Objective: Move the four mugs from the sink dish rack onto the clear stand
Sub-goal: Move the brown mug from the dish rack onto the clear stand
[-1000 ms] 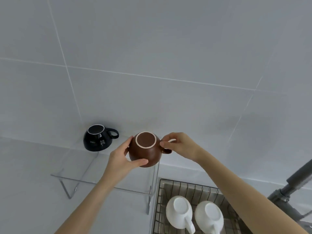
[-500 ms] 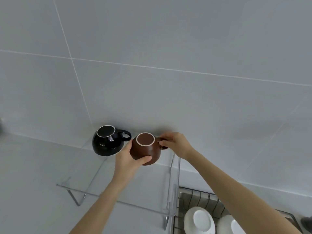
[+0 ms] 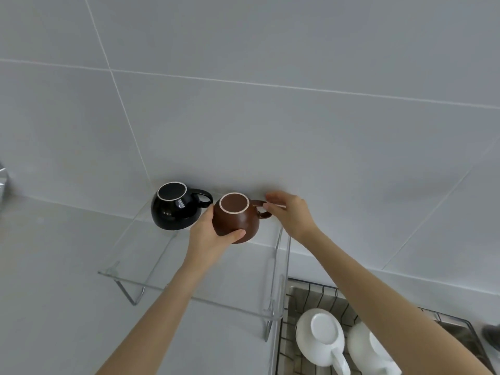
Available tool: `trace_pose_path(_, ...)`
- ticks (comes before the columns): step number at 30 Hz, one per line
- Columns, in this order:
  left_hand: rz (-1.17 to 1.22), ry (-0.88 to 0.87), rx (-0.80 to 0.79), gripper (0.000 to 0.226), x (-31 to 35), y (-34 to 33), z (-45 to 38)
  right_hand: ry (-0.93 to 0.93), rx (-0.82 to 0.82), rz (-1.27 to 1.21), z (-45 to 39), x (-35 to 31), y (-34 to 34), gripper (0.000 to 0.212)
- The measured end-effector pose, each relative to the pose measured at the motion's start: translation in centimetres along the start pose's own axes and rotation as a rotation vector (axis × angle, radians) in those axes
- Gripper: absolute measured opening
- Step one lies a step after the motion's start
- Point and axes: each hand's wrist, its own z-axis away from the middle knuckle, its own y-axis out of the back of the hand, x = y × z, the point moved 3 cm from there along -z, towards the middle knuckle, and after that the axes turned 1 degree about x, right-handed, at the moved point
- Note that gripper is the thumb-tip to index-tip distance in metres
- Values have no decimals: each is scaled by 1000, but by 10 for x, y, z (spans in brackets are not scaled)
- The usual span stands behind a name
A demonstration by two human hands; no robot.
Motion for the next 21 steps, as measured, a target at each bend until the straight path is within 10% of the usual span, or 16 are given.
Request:
trace_pose_path(4, -263, -161, 75, 88, 28, 0, 16, -21, 52, -13, 23, 8, 31, 22)
trace_pose_path(10, -217, -574, -66, 45, 83, -33, 87, -162, 76, -99, 97, 45, 68, 15)
trace_pose_path(16, -190, -442, -671, 37, 68, -104, 155, -416, 58, 34, 193, 120, 73, 15)
trace_pose_path(21, -463, -253, -821, 68, 16, -150, 167, -567, 0, 70, 243, 162, 46, 23)
